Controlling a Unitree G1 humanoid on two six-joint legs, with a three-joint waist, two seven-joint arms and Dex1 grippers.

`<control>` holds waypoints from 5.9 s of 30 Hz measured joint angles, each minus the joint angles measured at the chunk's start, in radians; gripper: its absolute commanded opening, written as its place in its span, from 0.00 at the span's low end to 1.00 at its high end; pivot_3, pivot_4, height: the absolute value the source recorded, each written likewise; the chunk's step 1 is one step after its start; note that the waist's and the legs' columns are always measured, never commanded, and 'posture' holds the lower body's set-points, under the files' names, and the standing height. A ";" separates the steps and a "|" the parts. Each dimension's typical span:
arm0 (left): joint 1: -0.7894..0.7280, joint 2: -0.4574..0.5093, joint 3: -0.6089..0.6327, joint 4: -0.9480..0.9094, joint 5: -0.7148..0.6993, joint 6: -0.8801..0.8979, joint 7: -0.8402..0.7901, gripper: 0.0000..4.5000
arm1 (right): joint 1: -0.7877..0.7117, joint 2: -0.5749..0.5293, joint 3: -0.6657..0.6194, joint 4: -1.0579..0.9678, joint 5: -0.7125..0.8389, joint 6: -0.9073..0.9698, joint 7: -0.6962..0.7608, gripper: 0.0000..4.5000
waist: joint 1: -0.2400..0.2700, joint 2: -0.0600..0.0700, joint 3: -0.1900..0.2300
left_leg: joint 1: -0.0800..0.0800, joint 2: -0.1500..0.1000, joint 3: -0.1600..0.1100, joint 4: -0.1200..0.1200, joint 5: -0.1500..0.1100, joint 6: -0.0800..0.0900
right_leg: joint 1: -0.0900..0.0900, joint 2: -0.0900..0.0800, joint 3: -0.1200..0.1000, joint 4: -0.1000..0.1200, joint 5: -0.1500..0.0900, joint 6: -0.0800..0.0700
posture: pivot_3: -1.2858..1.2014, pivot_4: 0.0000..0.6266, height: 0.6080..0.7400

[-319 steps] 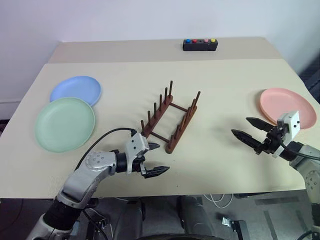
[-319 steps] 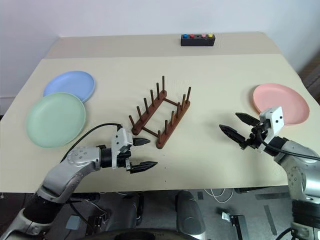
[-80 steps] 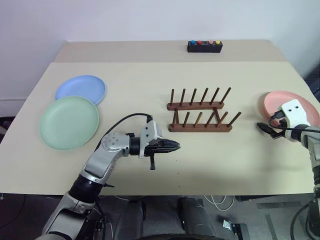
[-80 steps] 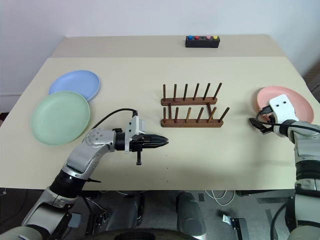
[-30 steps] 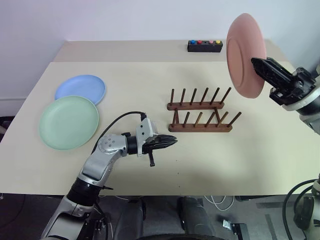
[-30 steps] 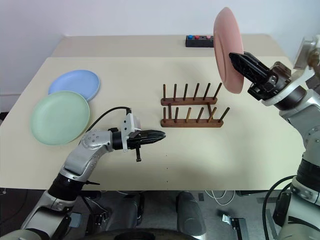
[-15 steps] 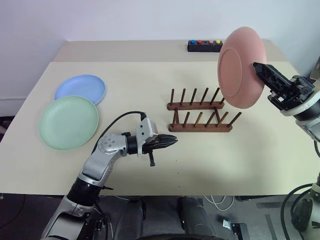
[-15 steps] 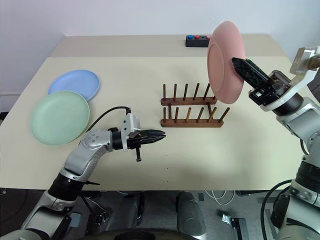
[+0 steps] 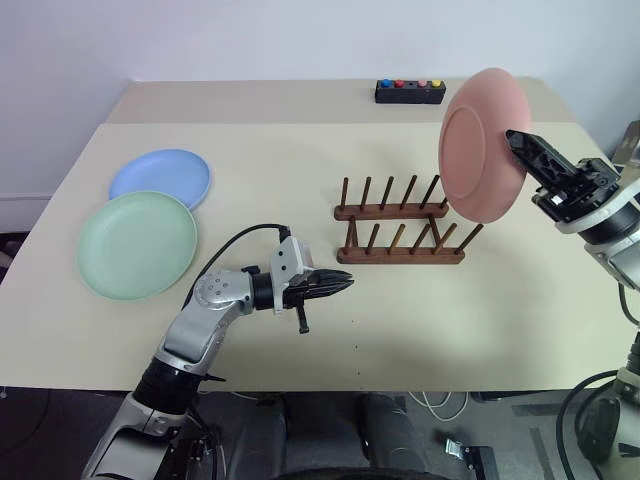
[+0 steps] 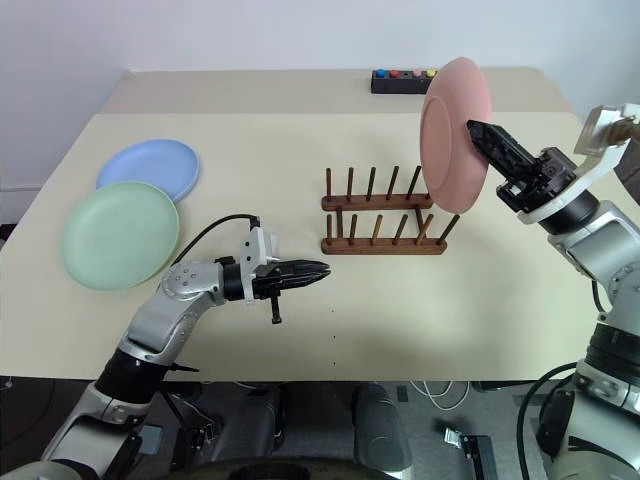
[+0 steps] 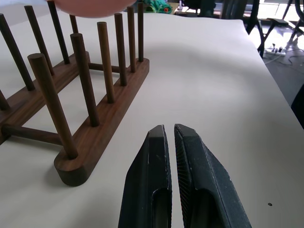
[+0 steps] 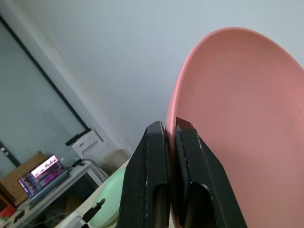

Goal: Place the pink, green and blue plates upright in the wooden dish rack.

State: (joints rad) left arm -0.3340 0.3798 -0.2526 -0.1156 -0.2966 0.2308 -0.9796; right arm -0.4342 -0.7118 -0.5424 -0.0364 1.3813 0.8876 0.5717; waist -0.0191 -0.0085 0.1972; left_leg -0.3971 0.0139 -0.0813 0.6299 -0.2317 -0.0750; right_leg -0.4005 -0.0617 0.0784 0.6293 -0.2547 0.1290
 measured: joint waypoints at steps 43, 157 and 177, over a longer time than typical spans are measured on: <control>0.014 0.039 0.202 -0.065 -0.098 0.103 0.114 0.35 | -0.203 -0.120 0.234 -0.281 -0.441 -0.331 0.150 0.89 | -0.019 0.003 0.001 | -0.009 0.001 -0.001 0.001 0.000 0.000 | -0.009 0.001 -0.001 0.001 0.001 0.001 | 0.52 0.24 0.92; -0.419 -0.061 0.426 -0.250 -0.171 0.574 0.961 0.00 | -0.342 0.212 0.906 0.110 -1.796 -1.168 0.052 0.01 | -0.002 -0.011 0.000 | -0.010 0.000 -0.003 0.001 0.002 -0.003 | -0.010 0.000 -0.004 0.002 0.005 0.002 | 0.52 0.24 0.92; -0.455 -0.099 0.613 -0.299 -0.369 0.409 0.867 0.99 | -0.342 0.201 0.864 0.129 -1.798 -1.238 -0.005 0.00 | -0.002 -0.011 0.000 | -0.010 0.000 -0.003 0.001 0.002 -0.003 | -0.010 0.000 -0.003 0.002 0.005 0.002 | 0.52 0.24 0.92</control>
State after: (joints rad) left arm -0.7894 0.2812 0.3608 -0.4143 -0.6659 0.6402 -0.1129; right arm -0.7759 -0.5108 0.3214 0.0923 -0.4167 -0.3507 0.5669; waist -0.0212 -0.0192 0.1974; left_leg -0.4066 0.0144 -0.0841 0.6305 -0.2299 -0.0783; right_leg -0.4106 -0.0617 0.0750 0.6312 -0.2500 0.1313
